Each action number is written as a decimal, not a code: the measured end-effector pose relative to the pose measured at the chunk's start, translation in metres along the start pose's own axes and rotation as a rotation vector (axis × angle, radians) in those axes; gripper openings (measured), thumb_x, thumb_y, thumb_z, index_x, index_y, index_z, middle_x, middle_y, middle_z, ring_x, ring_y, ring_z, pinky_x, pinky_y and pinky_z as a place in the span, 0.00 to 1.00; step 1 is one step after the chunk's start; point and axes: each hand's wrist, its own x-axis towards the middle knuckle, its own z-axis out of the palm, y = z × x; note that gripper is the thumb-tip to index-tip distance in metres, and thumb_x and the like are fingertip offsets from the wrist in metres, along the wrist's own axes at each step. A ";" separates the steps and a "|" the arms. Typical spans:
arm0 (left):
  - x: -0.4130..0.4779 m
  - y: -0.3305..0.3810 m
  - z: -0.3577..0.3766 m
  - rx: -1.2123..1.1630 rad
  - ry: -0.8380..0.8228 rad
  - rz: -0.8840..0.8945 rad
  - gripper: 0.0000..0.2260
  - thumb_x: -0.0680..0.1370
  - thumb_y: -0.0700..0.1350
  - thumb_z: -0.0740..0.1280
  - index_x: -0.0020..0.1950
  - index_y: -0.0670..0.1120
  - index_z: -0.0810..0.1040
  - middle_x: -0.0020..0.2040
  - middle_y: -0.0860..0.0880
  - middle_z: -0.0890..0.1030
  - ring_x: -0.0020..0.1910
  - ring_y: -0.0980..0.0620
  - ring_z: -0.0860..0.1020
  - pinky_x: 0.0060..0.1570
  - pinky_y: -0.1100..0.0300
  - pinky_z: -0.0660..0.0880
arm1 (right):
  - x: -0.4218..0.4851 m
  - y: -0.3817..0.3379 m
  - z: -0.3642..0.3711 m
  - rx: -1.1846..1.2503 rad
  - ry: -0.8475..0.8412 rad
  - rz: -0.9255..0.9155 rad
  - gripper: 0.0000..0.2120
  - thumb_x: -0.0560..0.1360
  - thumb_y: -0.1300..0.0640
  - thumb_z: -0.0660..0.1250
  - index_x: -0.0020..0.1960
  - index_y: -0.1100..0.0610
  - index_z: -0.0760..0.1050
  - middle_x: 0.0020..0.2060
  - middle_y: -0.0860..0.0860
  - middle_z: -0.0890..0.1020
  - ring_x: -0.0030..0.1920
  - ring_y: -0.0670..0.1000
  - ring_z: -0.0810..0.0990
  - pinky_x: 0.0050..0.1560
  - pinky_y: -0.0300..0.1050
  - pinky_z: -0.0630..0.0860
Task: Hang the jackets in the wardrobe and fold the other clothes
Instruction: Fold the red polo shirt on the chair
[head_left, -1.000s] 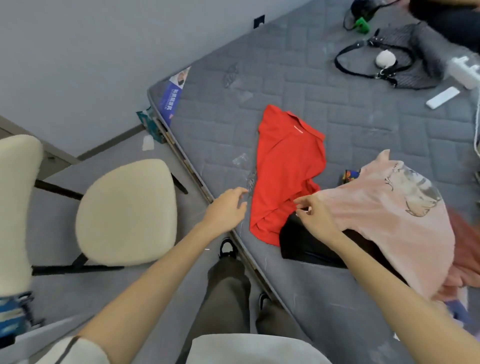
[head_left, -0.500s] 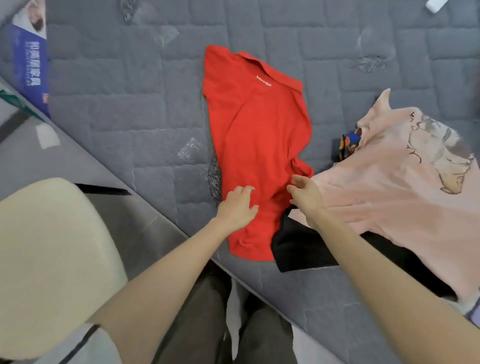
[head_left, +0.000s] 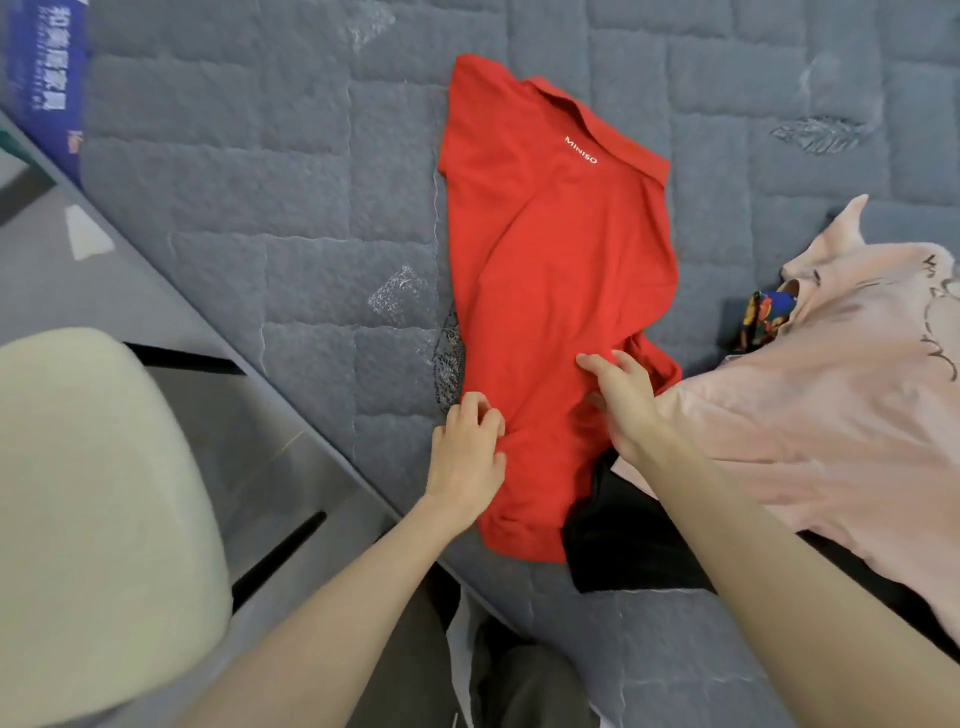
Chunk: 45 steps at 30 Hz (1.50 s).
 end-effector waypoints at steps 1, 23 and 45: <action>-0.004 -0.001 -0.008 -0.108 0.014 -0.026 0.07 0.74 0.39 0.64 0.50 0.46 0.69 0.54 0.49 0.71 0.51 0.48 0.72 0.47 0.52 0.71 | -0.006 -0.008 0.001 0.048 -0.017 -0.010 0.05 0.73 0.62 0.68 0.47 0.54 0.76 0.42 0.49 0.81 0.42 0.49 0.78 0.42 0.39 0.75; -0.287 -0.008 -0.147 -0.786 0.089 -0.281 0.22 0.73 0.36 0.72 0.64 0.47 0.71 0.54 0.48 0.78 0.46 0.53 0.78 0.47 0.64 0.75 | -0.282 -0.094 0.007 -0.318 -0.732 -0.562 0.18 0.61 0.80 0.53 0.31 0.57 0.61 0.22 0.48 0.65 0.21 0.44 0.65 0.22 0.33 0.61; -0.495 0.030 -0.179 -0.509 0.716 -0.343 0.09 0.75 0.49 0.70 0.41 0.50 0.71 0.36 0.55 0.78 0.38 0.54 0.76 0.42 0.58 0.71 | -0.465 -0.074 0.008 -0.636 -0.772 -1.039 0.15 0.66 0.71 0.60 0.38 0.51 0.67 0.27 0.46 0.69 0.25 0.41 0.66 0.27 0.35 0.63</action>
